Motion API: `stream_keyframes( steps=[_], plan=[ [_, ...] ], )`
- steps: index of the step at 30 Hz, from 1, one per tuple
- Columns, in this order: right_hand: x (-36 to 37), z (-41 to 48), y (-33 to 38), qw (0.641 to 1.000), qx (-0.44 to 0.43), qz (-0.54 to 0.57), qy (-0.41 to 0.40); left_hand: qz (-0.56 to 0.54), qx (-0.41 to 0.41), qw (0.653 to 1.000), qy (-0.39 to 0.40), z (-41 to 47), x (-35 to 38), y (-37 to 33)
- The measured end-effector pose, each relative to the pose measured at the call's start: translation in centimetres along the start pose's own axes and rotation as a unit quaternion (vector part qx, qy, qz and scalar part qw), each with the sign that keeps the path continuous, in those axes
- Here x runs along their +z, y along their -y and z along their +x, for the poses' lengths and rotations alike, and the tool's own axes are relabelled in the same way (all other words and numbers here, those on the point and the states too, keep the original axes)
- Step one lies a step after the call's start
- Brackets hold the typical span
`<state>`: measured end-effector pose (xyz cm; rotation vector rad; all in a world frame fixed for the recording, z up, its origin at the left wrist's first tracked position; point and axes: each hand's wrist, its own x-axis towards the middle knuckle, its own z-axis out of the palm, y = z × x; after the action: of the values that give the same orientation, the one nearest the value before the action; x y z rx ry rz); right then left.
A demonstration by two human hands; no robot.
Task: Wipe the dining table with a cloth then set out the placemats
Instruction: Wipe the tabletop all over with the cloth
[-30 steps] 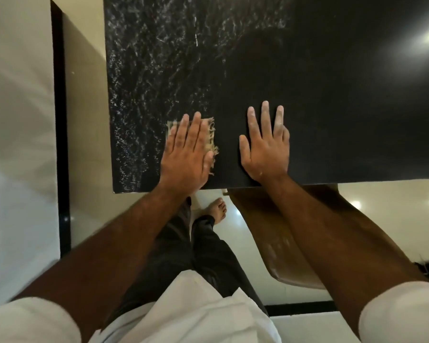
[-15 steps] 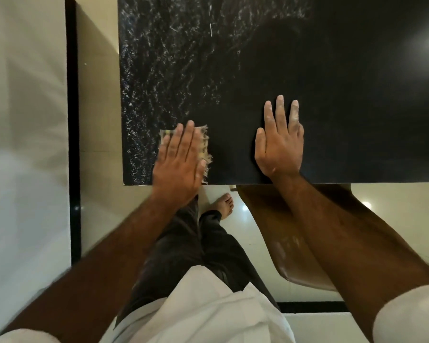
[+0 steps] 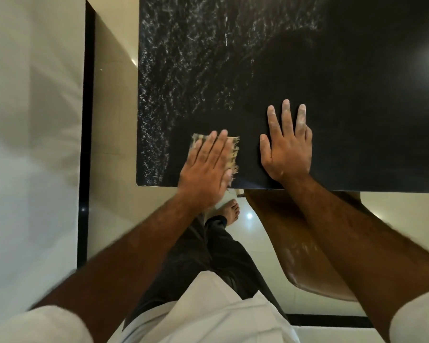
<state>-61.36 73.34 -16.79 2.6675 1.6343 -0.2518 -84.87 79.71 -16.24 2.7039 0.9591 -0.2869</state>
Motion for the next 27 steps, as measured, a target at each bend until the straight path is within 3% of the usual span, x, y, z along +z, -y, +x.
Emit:
stream_keyframes(
  steps=[5,9,11,14,18,23,27],
  plan=[
    [-0.1,0.1,0.3,1.000,0.002,0.001,0.003,-0.013,-0.090,0.996,-0.008,-1.7,-0.7,6.1],
    [-0.2,0.0,0.3,1.000,0.003,0.004,0.000,-0.023,-0.153,0.987,-0.039,0.7,-1.3,4.8],
    [-0.2,-0.1,0.3,1.000,0.002,0.004,0.000,-0.025,-0.152,0.987,-0.049,1.9,-1.4,3.1],
    [-0.1,-0.1,0.3,1.000,0.001,0.007,0.002,-0.018,-0.085,0.995,-0.045,1.8,-0.7,1.0],
    [-0.2,-0.2,0.5,1.000,0.001,0.009,0.002,-0.010,-0.029,0.999,-0.013,-2.4,0.3,1.6],
    [-0.4,-0.1,0.5,1.000,0.007,0.009,0.001,-0.014,-0.116,0.993,0.002,-6.7,-0.3,8.5],
    [-0.3,0.0,0.7,1.000,0.007,0.009,-0.001,-0.033,-0.166,0.986,-0.009,-4.2,-1.6,12.3]
  ],
)
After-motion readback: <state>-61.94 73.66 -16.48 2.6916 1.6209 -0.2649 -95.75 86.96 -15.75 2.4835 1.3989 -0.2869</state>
